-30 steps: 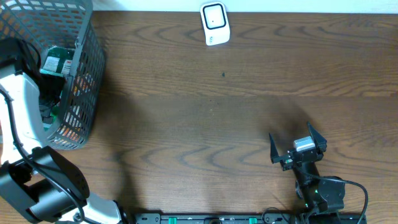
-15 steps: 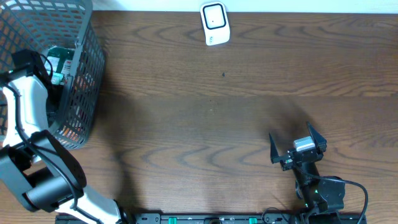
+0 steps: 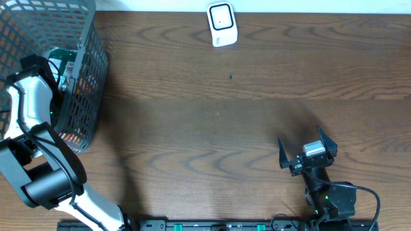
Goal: Scan the item barcode
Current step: 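Grasp the green-lidded jar with the left gripper and lift it out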
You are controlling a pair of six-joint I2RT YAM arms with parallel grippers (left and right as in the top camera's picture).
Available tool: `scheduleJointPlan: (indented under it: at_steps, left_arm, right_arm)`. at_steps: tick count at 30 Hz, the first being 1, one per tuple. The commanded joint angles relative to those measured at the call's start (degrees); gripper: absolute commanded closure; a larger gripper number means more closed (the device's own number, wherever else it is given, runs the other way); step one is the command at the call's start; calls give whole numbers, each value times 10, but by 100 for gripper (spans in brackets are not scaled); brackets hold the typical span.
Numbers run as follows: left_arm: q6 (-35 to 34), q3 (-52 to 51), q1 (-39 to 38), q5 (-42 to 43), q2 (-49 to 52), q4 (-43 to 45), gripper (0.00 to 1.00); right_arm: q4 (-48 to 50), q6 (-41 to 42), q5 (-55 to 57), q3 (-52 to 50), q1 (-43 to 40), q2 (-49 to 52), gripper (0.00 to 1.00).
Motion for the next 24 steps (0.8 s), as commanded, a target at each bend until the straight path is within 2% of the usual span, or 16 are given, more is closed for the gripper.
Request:
scheduleJointPlan:
  at_steps: [1, 4, 5, 12, 17, 24]
  left_arm:
    - [13, 7, 9, -4, -21, -3, 46]
    - [14, 11, 19, -4, -51, -1, 57]
    - [19, 11, 23, -4, -63, 3, 58]
    - [133, 13, 33, -3, -172, 50, 58]
    - [155, 26, 33, -3, -264, 80, 58]
    - [214, 138, 13, -3, -337, 50, 59]
  right_arm:
    - [-2, 7, 3, -1, 9, -2, 1]
    - [-2, 7, 3, -1, 9, -2, 1]
    - [-2, 7, 3, -1, 9, -2, 1]
    - [-2, 7, 3, -1, 9, -2, 1]
    - [-2, 7, 3, -1, 9, -2, 1]
    - [-2, 7, 3, -1, 9, -2, 1]
